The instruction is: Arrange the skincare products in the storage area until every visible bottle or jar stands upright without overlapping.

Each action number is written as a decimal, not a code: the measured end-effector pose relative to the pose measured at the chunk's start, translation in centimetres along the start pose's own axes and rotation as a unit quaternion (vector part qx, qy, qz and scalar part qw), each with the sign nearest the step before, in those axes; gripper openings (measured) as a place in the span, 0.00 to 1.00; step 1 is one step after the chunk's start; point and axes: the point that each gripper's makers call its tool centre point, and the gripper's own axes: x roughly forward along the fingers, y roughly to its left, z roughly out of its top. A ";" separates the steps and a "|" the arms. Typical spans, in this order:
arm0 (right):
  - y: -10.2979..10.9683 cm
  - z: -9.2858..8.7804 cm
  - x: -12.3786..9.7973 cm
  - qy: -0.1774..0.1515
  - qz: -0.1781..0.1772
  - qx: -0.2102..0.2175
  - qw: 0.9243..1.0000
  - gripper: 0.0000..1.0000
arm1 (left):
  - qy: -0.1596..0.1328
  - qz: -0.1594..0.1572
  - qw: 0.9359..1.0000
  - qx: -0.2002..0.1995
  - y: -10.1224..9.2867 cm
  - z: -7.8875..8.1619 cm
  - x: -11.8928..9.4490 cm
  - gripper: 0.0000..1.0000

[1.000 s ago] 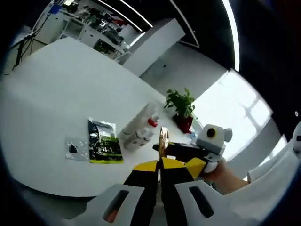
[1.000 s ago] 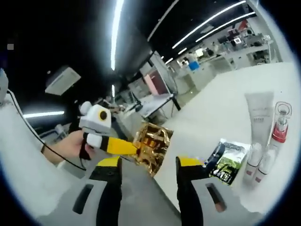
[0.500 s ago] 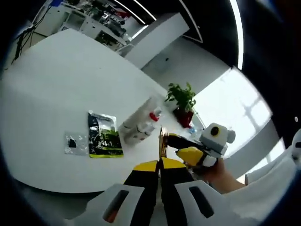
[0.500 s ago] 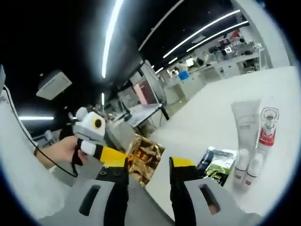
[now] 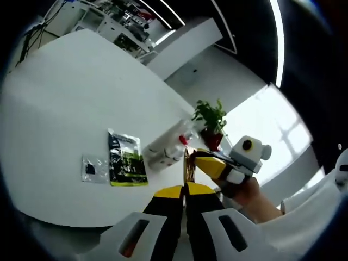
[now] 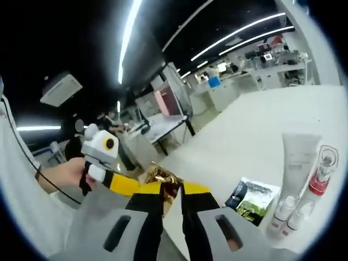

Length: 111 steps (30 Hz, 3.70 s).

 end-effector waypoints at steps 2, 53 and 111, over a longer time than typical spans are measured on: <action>-0.3 -0.1 0.6 0.013 -0.008 -0.013 1.000 0.08 | -0.002 0.002 1.000 -0.004 0.7 0.4 -0.1 0.06; -15.1 -7.1 13.5 0.229 -0.201 -0.184 0.934 0.01 | 0.117 0.146 0.980 0.066 19.2 5.4 8.9 0.06; -16.6 -9.6 13.9 0.276 -0.187 -0.209 0.919 0.06 | 0.161 0.164 0.883 0.410 20.1 5.4 12.3 0.21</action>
